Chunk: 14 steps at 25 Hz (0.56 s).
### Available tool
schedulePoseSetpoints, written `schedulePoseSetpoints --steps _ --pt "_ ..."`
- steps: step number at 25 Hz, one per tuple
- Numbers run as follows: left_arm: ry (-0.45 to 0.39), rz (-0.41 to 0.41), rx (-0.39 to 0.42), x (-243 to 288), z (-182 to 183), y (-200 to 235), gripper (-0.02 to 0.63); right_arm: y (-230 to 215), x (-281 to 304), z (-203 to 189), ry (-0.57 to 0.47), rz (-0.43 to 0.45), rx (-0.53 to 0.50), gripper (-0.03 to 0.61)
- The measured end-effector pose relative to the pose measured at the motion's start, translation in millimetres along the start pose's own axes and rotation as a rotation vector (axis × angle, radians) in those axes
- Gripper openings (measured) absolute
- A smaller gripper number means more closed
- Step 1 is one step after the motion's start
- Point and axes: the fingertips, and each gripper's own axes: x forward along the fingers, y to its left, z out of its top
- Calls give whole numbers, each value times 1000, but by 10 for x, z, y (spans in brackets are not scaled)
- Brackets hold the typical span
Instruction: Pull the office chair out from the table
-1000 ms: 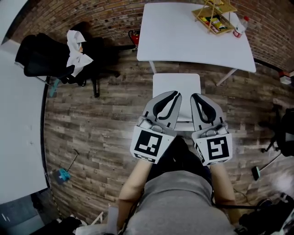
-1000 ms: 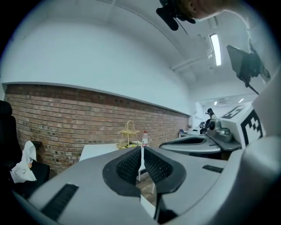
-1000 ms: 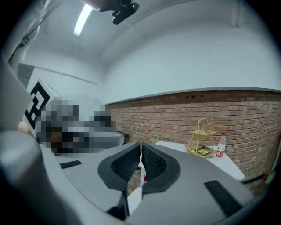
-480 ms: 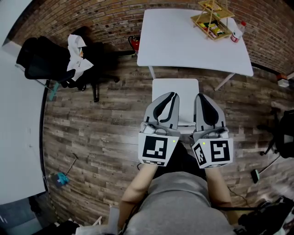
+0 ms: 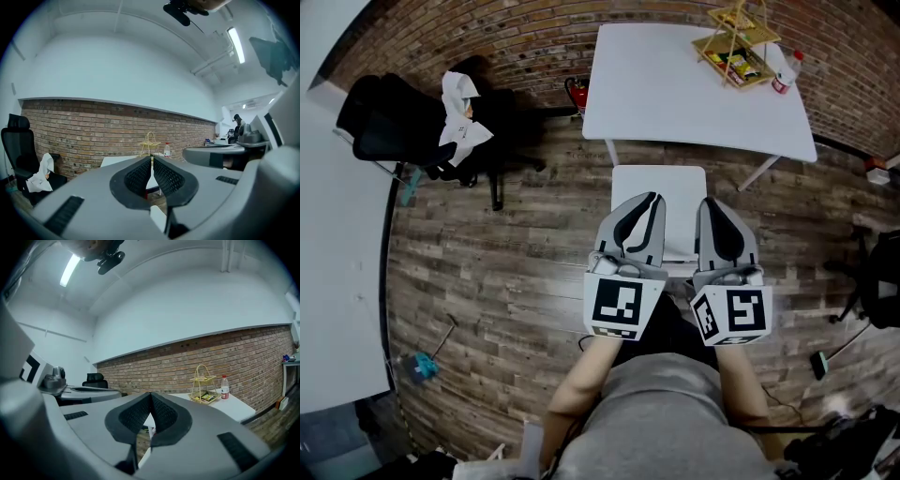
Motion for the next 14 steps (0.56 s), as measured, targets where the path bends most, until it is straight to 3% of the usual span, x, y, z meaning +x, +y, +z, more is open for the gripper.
schedulePoseSetpoints --steps 14 --pt "5 -8 11 10 3 10 28 55 40 7 6 12 -10 14"
